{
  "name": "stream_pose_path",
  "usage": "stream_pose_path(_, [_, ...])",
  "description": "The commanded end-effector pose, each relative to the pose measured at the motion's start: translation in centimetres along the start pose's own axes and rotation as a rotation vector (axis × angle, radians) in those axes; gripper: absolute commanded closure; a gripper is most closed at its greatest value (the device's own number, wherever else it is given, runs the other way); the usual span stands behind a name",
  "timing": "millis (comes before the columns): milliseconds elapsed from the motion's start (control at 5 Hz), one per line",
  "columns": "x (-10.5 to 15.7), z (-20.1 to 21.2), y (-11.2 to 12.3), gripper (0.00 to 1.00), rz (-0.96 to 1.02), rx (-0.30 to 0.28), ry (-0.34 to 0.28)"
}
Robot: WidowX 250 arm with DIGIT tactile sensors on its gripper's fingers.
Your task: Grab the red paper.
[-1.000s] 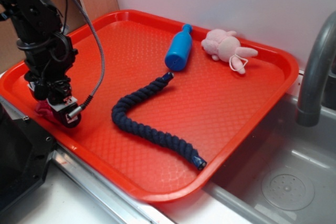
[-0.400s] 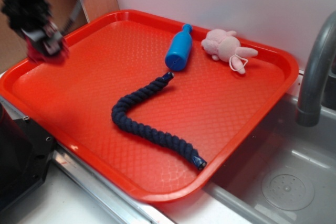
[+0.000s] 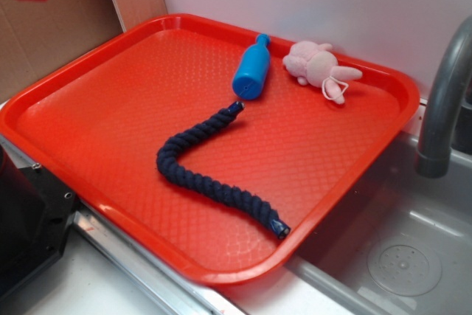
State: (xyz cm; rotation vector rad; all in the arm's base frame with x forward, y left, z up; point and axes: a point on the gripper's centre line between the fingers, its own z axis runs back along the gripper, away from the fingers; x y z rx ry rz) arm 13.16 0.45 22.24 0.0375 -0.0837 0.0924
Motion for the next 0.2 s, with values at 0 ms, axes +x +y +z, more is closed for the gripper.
stream_pose_path(0, [1.66,0.15,-1.11,1.0,0.002,0.045,0.035])
